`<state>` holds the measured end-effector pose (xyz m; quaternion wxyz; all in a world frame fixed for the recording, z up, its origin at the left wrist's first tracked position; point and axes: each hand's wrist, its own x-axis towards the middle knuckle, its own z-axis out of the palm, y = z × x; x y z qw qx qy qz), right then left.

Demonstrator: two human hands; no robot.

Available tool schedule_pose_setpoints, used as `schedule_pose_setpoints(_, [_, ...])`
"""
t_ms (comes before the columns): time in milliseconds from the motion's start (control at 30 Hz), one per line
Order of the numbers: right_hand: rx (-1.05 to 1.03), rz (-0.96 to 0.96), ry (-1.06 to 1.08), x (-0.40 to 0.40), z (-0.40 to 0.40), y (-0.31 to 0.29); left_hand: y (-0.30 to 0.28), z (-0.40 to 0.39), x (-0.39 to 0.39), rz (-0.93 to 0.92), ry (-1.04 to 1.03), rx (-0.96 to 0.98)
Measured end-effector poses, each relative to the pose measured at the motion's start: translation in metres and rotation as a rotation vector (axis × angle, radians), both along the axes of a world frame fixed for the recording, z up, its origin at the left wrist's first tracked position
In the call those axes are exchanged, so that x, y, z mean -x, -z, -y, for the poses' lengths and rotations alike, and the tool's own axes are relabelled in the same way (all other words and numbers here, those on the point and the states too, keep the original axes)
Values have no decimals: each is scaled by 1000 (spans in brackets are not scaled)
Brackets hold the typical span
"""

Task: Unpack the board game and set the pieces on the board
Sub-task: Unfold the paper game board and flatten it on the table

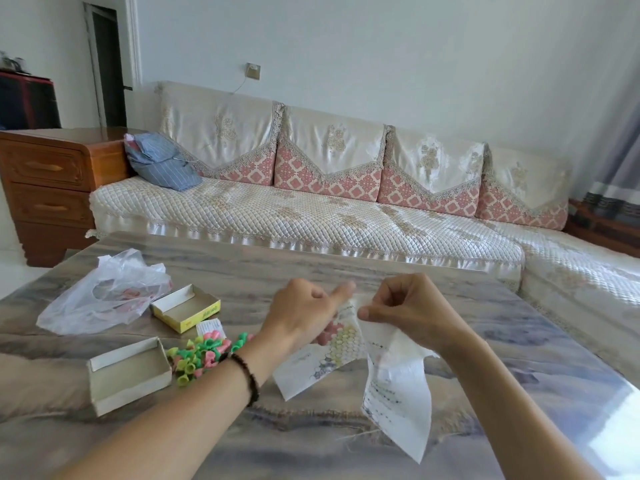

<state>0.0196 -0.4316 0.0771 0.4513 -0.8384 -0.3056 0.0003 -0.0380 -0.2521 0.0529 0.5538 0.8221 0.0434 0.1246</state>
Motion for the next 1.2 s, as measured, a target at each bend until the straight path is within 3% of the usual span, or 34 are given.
schedule_pose_setpoints(67, [18, -18, -51, 2, 5, 5, 1, 15, -4, -171, 70, 162])
schedule_pose_setpoints(200, [41, -90, -93, 7, 19, 14, 13, 31, -13, -243, 120, 411])
schedule_pose_setpoints(533, [-94, -284, 34, 8, 47, 61, 37, 55, -11, -311, 256, 421])
schedule_pose_setpoints(767, [-344, -425, 70, 9, 53, 70, 45, 60, -16, -189, 198, 387])
schedule_pose_setpoints(867, [-453, -452, 203, 3, 54, 70, 45, 52, -14, -156, 160, 288])
schedule_pose_setpoints(967, [-256, -241, 474, -12, 55, 65, 46, 38, -10, -129, 129, 17])
schedule_pose_setpoints(1100, [-323, -167, 511, -28, 46, 39, 44, 20, -1, -127, 132, -399])
schedule_pose_setpoints(1200, [-413, -226, 471, -29, 44, 19, 40, 10, 5, -186, 104, -527])
